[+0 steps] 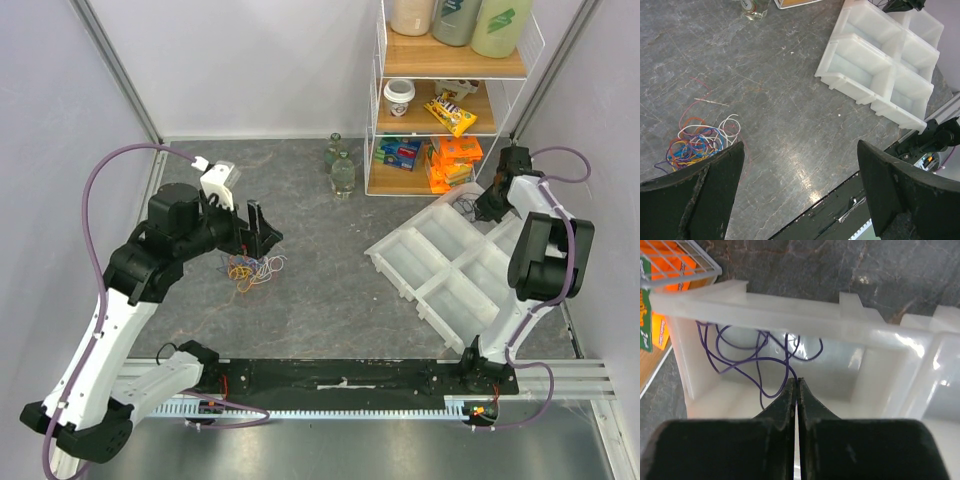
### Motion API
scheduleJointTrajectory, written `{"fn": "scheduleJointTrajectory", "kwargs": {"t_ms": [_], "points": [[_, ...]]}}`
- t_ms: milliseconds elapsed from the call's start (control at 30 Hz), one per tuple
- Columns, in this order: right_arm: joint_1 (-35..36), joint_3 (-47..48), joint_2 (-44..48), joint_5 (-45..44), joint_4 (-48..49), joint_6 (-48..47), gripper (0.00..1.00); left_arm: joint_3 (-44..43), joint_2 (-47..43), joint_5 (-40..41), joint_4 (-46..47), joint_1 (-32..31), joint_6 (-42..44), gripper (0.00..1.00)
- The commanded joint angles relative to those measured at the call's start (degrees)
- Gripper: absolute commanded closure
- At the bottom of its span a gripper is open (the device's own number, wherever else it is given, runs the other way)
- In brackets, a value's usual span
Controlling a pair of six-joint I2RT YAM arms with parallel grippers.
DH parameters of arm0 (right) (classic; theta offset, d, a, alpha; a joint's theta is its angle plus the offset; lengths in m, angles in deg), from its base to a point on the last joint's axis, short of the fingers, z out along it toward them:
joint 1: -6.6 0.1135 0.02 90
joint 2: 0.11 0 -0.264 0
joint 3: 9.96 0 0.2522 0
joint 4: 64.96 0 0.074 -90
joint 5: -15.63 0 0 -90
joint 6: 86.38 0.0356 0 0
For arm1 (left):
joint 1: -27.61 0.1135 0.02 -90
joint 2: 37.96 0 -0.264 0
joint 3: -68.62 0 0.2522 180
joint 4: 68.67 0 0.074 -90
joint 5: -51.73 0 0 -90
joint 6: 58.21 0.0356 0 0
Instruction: Untangle the cables
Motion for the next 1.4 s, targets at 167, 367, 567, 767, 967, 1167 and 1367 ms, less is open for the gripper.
{"fn": "scheduleJointTrajectory", "kwargs": {"t_ms": [167, 367, 567, 767, 967, 1167, 1367], "points": [[0.3, 6.9, 2.3, -2.7, -7.4, -4.2, 0.51, 0.8, -0.8, 1.2, 0.0, 0.3, 1.8, 0.01], [1.7, 5.8, 12.3, -2.6, -16.5, -9.7, 0.39, 1.6, 1.0, 1.9, 1.4, 0.2, 0.2, 0.01], [19.5, 3.8, 23.5, -3.4, -15.2, -17.0, 0.37, 2.8, 5.9, 12.1, -2.2, 1.7, -11.9, 0.01], [44.0, -1.2, 22.0, 3.8, -3.4, -14.0, 0.38, 8.0, 11.3, 7.4, -7.9, 11.7, -23.5, 0.06], [55.9, -3.5, 19.9, 12.6, 1.8, -13.2, 0.38, 15.3, 11.1, 12.7, -8.2, 19.4, -33.0, 0.25], [58.1, -13.2, 24.1, 15.5, 7.9, -12.0, 0.39, 22.1, 13.0, 16.0, 5.0, 24.9, -28.6, 0.36], [58.1, -10.7, 24.9, 17.7, 3.1, -17.7, 0.39, 19.1, 19.1, 12.2, 7.1, 30.7, -24.7, 0.54]]}}
